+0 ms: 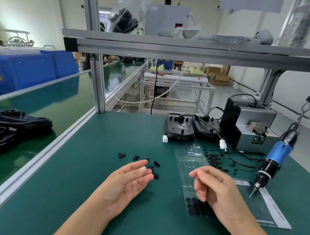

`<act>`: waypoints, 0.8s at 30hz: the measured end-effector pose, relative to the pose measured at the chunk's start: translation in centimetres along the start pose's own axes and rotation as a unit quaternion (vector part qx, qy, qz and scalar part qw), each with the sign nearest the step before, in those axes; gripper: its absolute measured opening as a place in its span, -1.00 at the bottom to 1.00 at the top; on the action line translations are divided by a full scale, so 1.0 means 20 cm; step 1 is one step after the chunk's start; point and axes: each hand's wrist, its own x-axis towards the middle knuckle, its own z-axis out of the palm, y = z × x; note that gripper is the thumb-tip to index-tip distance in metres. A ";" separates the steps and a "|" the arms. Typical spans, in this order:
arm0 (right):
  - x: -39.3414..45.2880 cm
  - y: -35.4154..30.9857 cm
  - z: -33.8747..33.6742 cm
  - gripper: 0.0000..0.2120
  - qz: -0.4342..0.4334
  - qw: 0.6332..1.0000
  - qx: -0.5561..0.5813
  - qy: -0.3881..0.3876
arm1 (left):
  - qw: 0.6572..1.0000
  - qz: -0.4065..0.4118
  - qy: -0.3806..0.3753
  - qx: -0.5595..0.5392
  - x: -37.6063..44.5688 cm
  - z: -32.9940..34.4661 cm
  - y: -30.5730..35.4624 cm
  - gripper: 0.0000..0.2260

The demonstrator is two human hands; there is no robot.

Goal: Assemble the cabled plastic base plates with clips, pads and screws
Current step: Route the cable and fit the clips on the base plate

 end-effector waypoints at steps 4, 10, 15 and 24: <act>0.19 -0.09 -0.01 -0.91 0.040 0.979 -0.196 0.032 | 1.000 -0.011 -0.014 0.024 0.01 0.00 0.00 -0.72; 0.82 -0.14 -0.05 -0.81 0.170 0.943 -0.159 0.238 | 1.000 -0.021 -0.005 -0.003 0.03 -0.02 0.01 -0.71; 1.08 -0.06 -0.05 -0.56 0.275 0.920 -0.124 0.251 | 0.999 -0.028 -0.016 -0.006 0.03 -0.02 0.02 -0.74; 1.14 -0.01 -0.05 -0.77 0.276 0.932 0.015 0.236 | 0.999 -0.036 -0.015 -0.015 0.03 0.00 0.02 -0.74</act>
